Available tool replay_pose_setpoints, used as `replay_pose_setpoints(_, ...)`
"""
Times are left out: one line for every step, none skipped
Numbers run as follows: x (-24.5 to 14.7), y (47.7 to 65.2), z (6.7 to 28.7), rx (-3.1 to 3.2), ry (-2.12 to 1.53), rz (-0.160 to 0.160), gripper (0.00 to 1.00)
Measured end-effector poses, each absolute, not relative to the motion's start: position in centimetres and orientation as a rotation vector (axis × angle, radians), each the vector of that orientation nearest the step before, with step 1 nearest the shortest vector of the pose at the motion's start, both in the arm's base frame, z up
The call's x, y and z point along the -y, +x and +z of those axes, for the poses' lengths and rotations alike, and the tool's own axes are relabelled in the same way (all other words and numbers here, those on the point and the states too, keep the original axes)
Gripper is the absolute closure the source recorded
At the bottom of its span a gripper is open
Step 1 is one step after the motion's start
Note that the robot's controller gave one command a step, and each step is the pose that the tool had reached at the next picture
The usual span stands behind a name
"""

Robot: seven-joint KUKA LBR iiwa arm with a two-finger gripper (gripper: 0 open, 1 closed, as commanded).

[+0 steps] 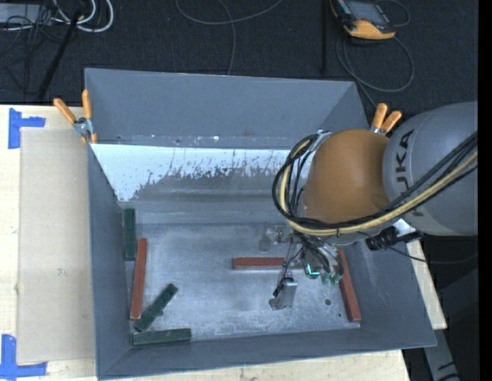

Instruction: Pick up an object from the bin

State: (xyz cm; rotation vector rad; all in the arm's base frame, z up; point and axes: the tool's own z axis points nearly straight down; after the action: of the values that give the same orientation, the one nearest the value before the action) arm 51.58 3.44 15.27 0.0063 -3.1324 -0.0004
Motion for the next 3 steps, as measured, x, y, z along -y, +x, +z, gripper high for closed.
replay_pose_setpoints(-0.79,55.96,6.51,3.138,-0.009,0.002,0.0)
replay_pose_setpoints(-0.88,56.05,6.95,3.142,-0.011,-0.001,1.0)
replay_pose_setpoints(-0.88,56.03,6.94,3.141,-0.012,-0.001,0.0)
